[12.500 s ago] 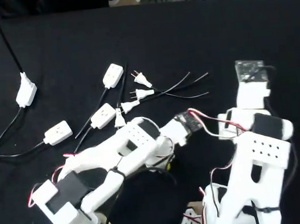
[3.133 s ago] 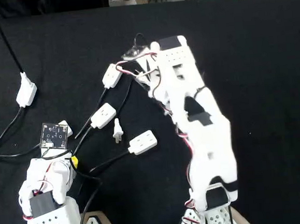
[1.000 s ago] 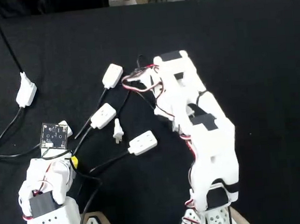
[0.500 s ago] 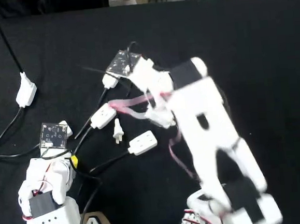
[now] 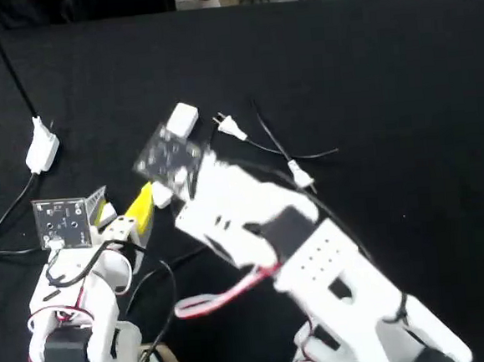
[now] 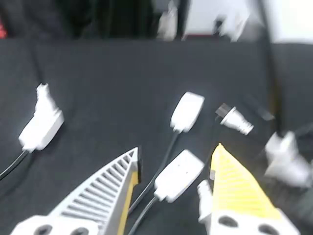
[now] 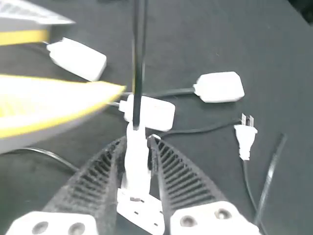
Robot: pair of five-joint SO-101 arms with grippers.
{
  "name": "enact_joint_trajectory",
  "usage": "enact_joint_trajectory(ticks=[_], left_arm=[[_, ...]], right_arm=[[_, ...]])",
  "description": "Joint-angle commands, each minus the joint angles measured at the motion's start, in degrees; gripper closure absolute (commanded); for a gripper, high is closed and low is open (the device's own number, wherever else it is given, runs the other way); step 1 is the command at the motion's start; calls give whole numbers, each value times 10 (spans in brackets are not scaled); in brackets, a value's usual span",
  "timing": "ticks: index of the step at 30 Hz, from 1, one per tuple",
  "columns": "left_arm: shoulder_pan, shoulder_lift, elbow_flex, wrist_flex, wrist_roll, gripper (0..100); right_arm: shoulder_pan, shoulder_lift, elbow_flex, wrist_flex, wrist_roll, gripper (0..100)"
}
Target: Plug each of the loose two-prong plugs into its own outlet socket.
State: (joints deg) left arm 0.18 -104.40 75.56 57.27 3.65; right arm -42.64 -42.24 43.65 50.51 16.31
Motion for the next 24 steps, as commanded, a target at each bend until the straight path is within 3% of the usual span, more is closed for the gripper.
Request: enact_joint_trajectory(ticks=[1, 9, 15, 19, 24], left_arm=[[48, -2, -23, -31, 25, 762], [162, -2, -43, -28, 23, 762], [167, -2, -39, -29, -9, 762], [120, -2, -42, 1, -33, 762], [1, -2, -40, 42, -34, 762]], right_arm=[[-18, -65, 30, -26, -6, 986], [-17, -94, 80, -37, -3, 986], [-14, -94, 87, -36, -3, 986], [39, -90, 80, -14, -6, 987], [109, -89, 76, 64, -30, 987]])
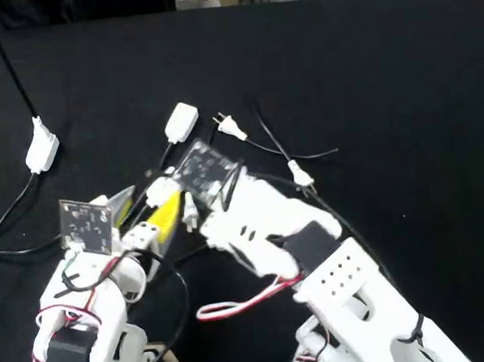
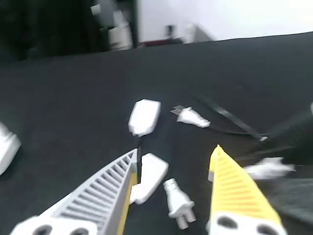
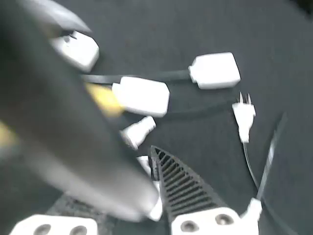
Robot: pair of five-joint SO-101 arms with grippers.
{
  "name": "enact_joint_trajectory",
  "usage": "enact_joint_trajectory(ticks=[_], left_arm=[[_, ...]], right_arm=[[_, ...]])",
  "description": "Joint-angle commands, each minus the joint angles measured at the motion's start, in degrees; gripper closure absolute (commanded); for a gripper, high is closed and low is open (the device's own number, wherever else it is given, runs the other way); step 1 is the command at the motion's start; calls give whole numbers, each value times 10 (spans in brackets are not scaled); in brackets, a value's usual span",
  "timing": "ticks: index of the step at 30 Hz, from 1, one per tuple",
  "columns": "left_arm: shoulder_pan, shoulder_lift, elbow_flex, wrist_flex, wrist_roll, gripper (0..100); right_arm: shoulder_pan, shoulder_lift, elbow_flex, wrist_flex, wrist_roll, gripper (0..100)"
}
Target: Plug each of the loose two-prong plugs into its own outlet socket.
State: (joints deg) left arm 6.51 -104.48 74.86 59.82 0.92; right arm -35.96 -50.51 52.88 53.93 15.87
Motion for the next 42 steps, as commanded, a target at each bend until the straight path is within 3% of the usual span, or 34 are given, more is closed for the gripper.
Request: enact_joint_trajectory(ticks=[1, 7, 13, 21, 30, 33, 38, 42], left_arm=[[-85, -1, -32, 25, -7, 762], [-194, -1, -31, 86, -17, 762], [-213, -1, -15, 139, -102, 762], [-211, -1, 86, 75, -127, 762], [-208, -1, 95, 75, -127, 762], [-208, -1, 96, 75, -127, 762], [-208, -1, 97, 75, -127, 762], [-208, -1, 98, 75, -127, 762]], right_arm=[[53, -7, -14, 40, -42, 987], [100, -7, 51, 8, -142, 987], [117, -8, 166, -110, -275, 987], [117, -11, 233, -160, -280, 987], [118, -11, 246, -233, -277, 987], [132, -12, 233, -229, -277, 987], [164, -12, 164, -121, -277, 987], [164, -12, 165, -139, -277, 987]])
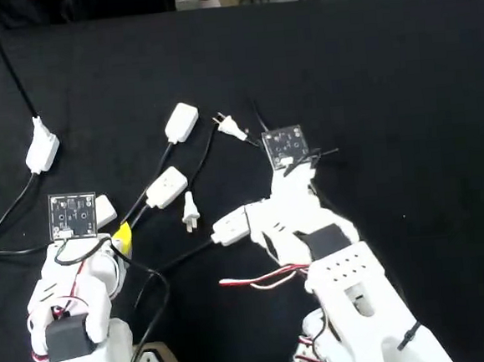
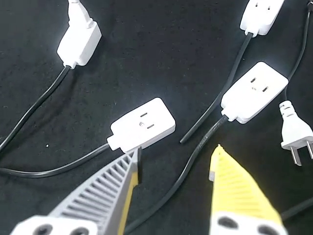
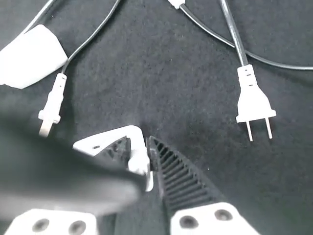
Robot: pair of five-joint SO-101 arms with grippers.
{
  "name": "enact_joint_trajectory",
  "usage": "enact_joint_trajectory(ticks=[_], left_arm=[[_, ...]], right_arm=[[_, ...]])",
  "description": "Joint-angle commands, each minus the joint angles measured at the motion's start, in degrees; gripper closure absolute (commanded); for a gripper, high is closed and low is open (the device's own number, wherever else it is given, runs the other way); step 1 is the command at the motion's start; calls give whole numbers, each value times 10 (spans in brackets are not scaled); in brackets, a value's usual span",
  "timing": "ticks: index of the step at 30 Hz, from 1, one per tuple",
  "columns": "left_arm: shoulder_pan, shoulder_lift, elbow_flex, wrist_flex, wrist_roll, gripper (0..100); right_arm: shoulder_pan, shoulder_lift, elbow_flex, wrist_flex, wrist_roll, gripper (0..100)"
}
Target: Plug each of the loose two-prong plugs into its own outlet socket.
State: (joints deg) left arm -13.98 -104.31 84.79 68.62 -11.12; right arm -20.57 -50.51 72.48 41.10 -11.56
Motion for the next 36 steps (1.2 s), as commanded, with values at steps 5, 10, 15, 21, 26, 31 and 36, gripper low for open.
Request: enact_joint_trajectory(ticks=[5, 10, 15, 21, 26, 31, 36], left_arm=[[-3, -3, 7, -13, -6, 762], [-3, -3, 7, -14, -6, 762], [-3, -3, 7, -14, -6, 762], [-3, -3, 7, -14, -6, 762], [-3, -3, 7, -14, -6, 762], [-3, -3, 7, -14, -6, 762], [-3, -3, 7, -14, -6, 762]], right_arm=[[-5, -12, 5, -76, -3, 987], [-33, -11, 40, -124, -2, 987], [-30, -10, 56, -125, -2, 987], [-33, -8, 68, -138, 18, 987], [-33, -8, 73, -139, 21, 987], [-34, -7, 73, -141, 22, 987], [-34, -7, 87, -189, 56, 987]])
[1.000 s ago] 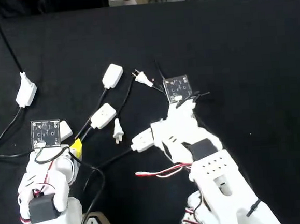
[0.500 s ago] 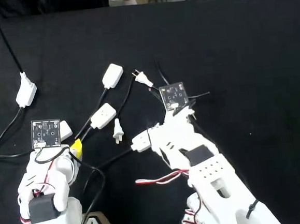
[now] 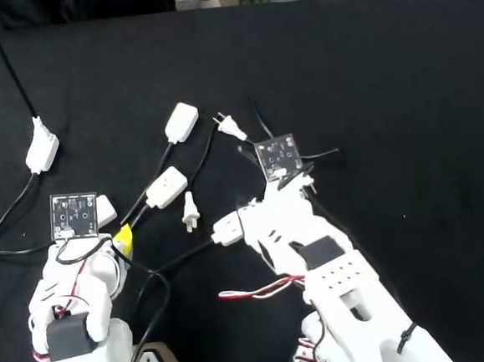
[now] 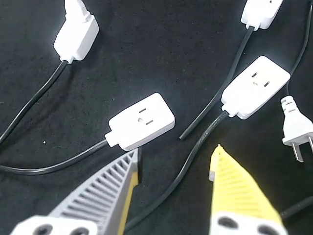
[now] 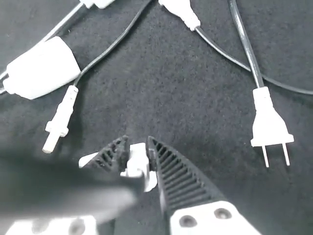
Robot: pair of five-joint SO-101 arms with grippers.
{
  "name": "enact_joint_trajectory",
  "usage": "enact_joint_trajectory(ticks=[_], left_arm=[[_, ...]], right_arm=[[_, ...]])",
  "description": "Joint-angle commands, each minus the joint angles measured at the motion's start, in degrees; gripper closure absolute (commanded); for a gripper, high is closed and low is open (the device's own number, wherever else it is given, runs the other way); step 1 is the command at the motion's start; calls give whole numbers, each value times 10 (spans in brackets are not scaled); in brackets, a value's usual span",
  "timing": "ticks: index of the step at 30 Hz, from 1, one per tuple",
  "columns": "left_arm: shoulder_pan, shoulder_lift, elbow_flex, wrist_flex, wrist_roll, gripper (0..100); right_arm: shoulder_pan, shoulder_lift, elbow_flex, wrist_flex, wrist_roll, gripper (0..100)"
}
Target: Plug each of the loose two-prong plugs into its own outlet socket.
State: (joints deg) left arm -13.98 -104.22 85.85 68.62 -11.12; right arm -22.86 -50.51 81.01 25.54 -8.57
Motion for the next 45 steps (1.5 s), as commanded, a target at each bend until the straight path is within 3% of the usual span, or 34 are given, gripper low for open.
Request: enact_joint_trajectory(ticks=[1, 45], left_arm=[[-3, -4, -4, -14, -6, 762], [-3, -4, -4, -13, -6, 762]], right_arm=[[-11, -7, 6, -42, 33, 987], [-66, -7, 13, 33, 60, 985]])
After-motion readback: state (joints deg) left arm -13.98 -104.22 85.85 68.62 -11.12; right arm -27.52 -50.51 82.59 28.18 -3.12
